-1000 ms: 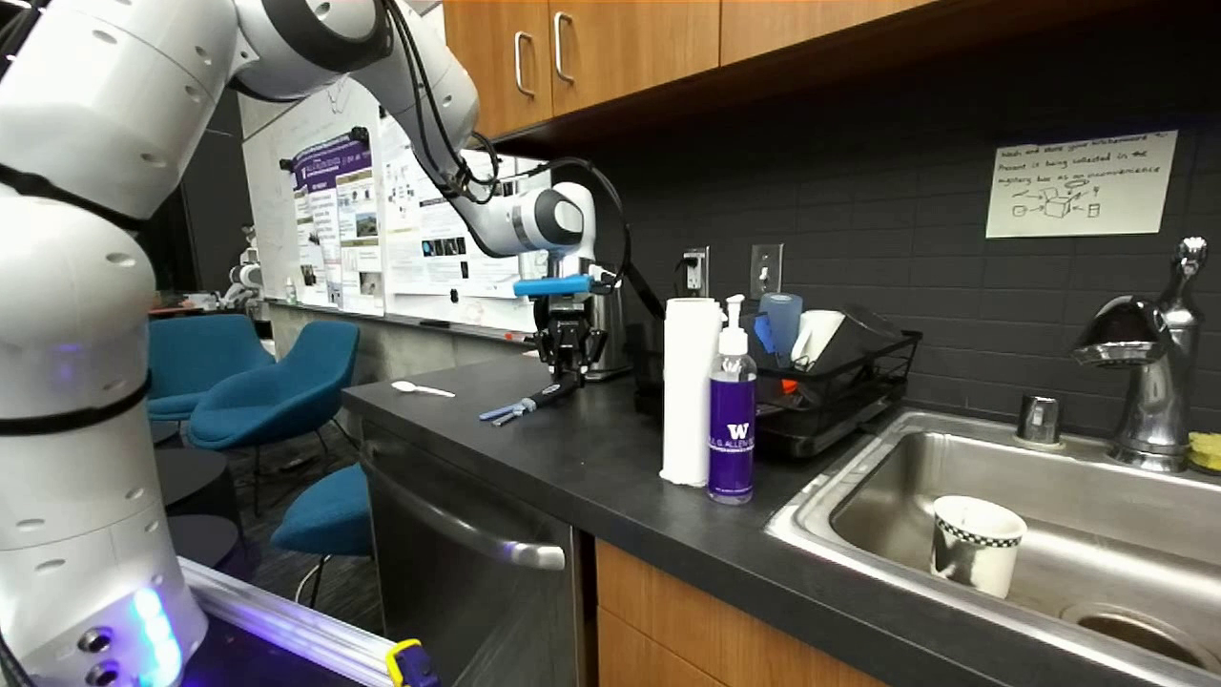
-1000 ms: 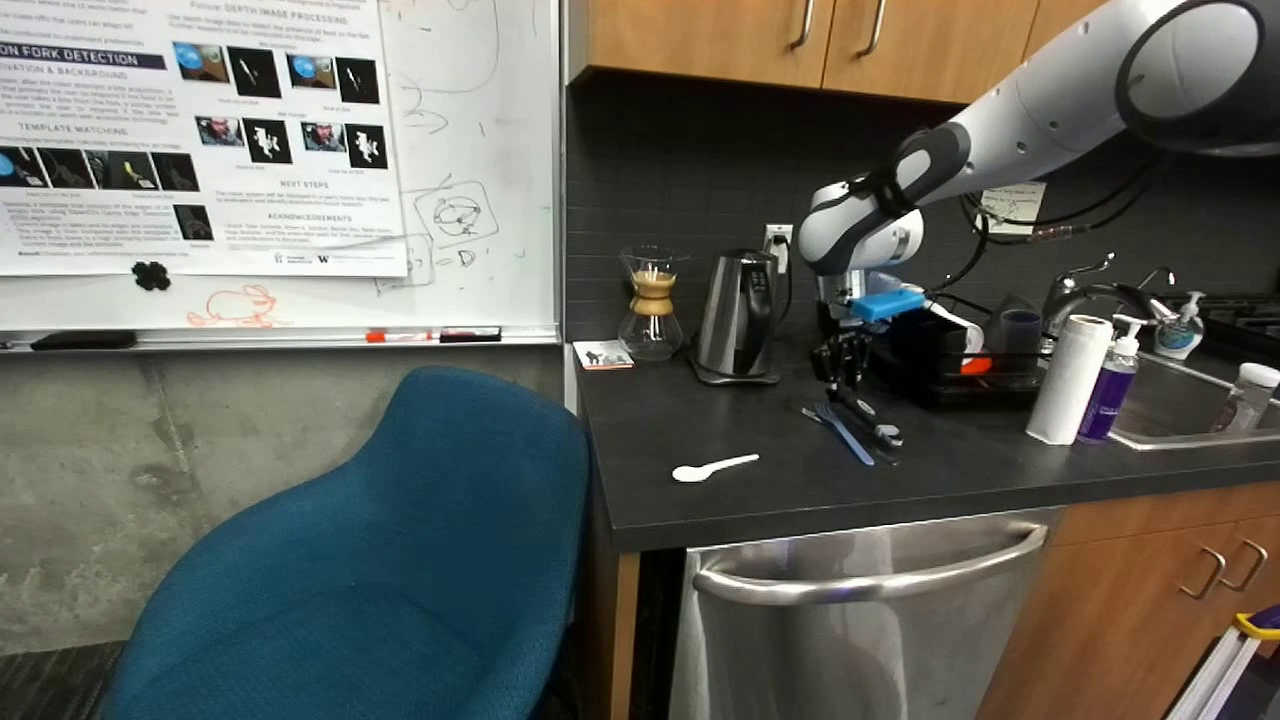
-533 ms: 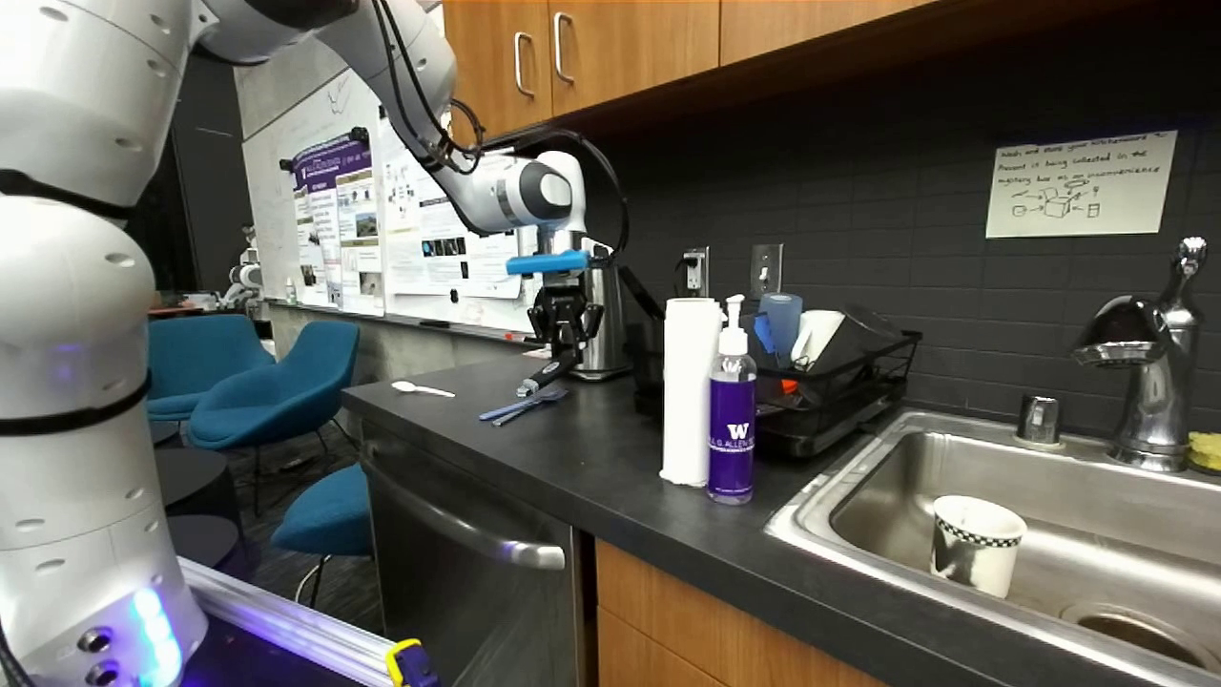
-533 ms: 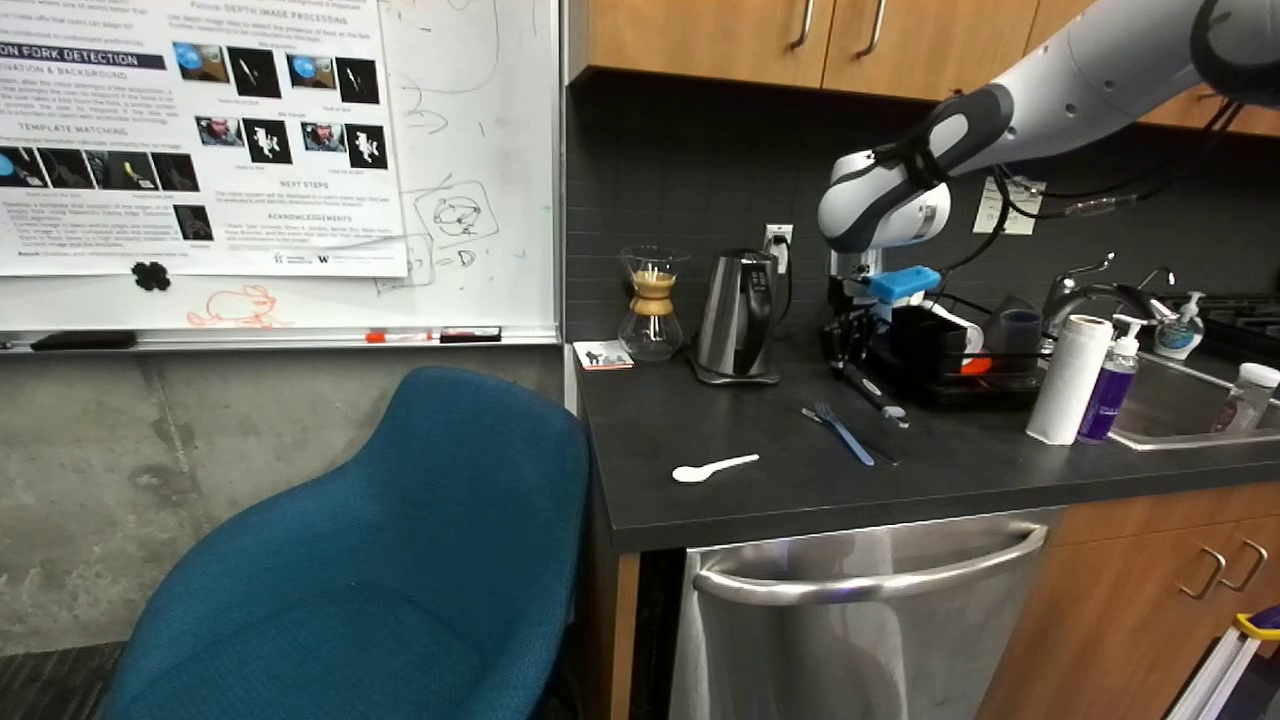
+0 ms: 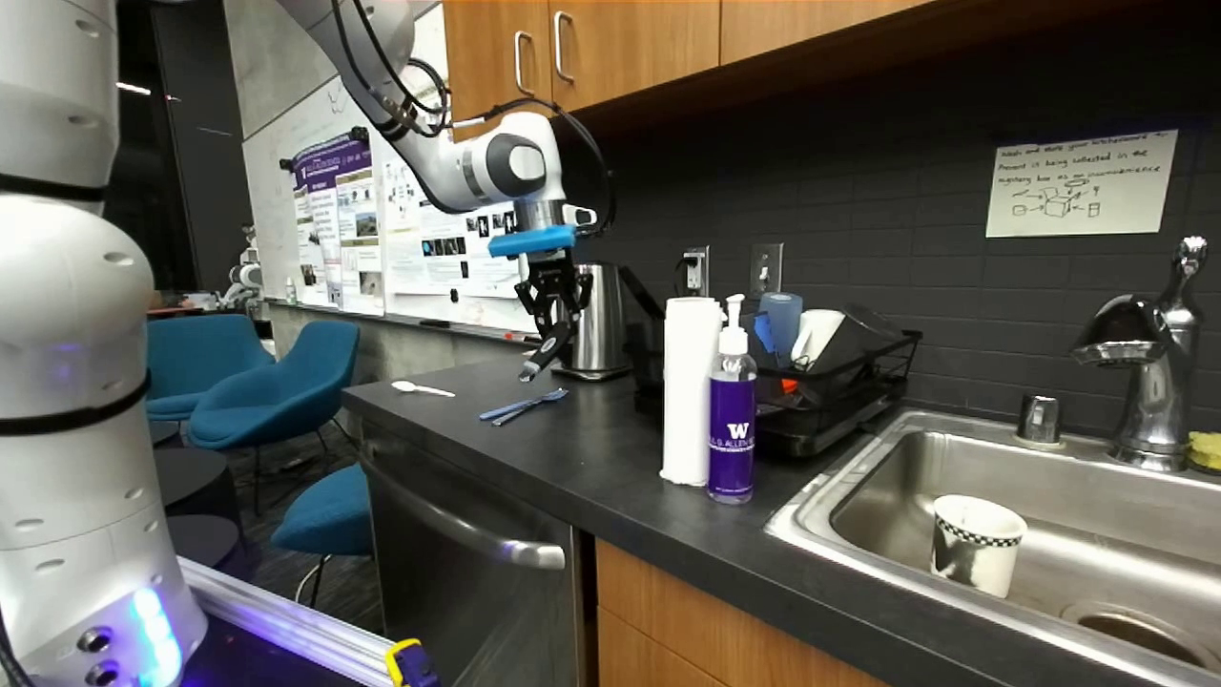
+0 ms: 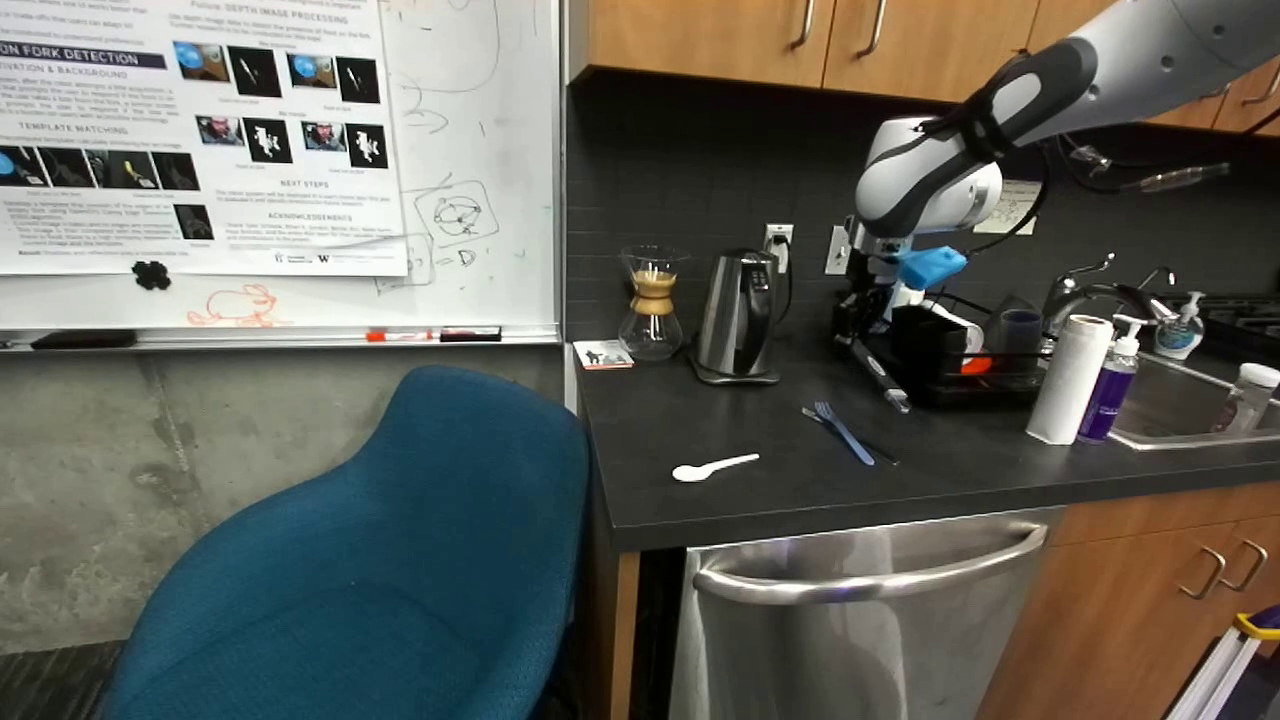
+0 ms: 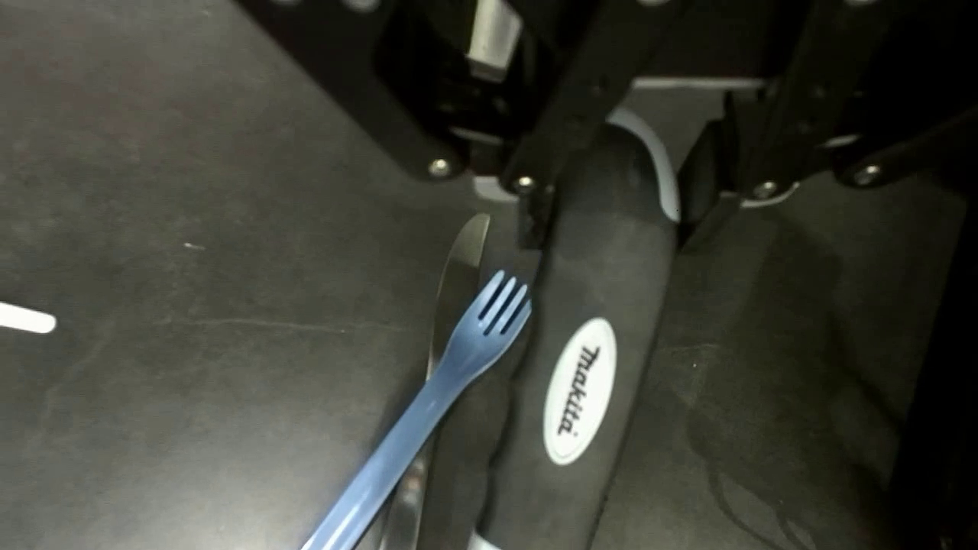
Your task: Pick up the black object on the left side of the counter and put it in the drying rack
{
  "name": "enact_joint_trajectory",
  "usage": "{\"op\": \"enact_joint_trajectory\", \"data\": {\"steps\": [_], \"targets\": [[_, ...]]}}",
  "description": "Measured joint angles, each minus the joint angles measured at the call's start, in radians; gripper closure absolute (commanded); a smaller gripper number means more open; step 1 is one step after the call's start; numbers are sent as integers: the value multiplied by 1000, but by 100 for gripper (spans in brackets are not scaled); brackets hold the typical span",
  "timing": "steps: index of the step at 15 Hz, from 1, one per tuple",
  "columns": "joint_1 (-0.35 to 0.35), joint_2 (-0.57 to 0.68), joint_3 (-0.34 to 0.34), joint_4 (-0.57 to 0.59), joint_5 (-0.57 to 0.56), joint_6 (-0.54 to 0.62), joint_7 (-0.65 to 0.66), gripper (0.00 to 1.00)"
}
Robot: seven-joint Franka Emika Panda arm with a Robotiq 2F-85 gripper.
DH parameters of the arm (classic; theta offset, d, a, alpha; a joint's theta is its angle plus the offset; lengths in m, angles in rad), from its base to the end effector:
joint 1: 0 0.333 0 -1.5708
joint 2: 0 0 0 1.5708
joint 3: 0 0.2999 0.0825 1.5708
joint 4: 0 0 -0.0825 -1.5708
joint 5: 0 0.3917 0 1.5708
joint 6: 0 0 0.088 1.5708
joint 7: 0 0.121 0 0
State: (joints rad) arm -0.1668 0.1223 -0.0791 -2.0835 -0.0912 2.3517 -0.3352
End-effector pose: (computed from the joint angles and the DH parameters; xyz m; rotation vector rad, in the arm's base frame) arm 0.5694 -0.1446 0.3481 3.0106 0.2263 0.1773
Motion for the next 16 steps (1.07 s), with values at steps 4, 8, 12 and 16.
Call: {"op": "enact_joint_trajectory", "data": {"steps": [4, 8, 12, 16], "targets": [[0, -79, -11, -57, 18, 85, -40, 82], [-2, -117, -44, -76, 26, 139, -88, 82], [-6, -135, -81, -83, 127, 215, -230, 82], [-6, -164, -97, -100, 175, 284, -320, 82]]}}
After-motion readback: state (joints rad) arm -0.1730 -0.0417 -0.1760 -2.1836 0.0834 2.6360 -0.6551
